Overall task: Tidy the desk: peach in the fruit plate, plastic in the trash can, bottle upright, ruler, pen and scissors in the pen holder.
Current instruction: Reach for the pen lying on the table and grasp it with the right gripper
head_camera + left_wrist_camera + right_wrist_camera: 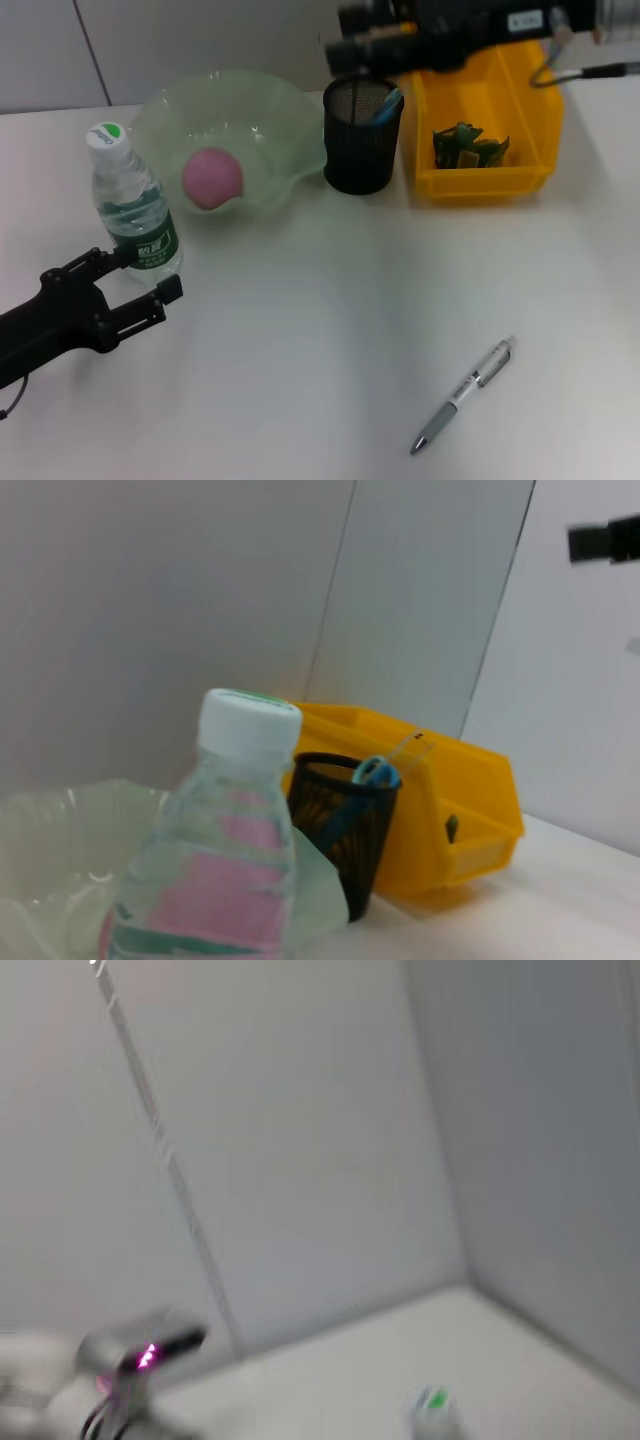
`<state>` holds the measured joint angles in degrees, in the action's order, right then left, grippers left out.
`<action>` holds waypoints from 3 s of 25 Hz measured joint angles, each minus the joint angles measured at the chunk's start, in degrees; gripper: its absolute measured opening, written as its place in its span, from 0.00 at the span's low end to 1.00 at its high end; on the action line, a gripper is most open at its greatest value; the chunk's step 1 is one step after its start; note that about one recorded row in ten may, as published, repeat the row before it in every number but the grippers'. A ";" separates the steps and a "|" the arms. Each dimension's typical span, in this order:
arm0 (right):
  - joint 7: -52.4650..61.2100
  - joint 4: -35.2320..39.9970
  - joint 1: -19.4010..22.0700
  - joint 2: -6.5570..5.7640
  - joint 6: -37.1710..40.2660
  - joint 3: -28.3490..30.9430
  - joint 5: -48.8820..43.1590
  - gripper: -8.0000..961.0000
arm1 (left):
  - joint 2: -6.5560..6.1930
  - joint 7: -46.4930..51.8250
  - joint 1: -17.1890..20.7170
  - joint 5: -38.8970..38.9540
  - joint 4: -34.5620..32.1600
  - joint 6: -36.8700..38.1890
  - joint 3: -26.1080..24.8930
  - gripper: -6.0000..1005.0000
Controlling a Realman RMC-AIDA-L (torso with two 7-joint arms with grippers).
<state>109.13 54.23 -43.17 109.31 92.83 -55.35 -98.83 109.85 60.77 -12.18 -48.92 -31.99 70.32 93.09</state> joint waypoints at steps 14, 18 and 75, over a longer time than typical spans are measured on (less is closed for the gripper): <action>-2.90 0.20 -11.67 0.55 20.65 -4.95 -28.53 0.72 | 0.53 3.16 -0.58 -7.47 -0.05 5.81 -0.15 0.80; -6.10 0.57 -14.21 2.83 21.38 -11.05 -34.39 0.72 | 1.16 3.06 -0.60 -8.71 -0.22 6.62 -0.32 0.80; -23.93 5.40 -9.34 10.48 8.07 -43.68 -43.95 0.71 | 1.31 3.11 0.58 -10.31 0.00 6.24 -0.18 0.80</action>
<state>85.21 59.62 -52.51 119.79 100.90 -99.02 -142.77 111.16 63.88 -11.60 -59.24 -31.99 76.56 92.91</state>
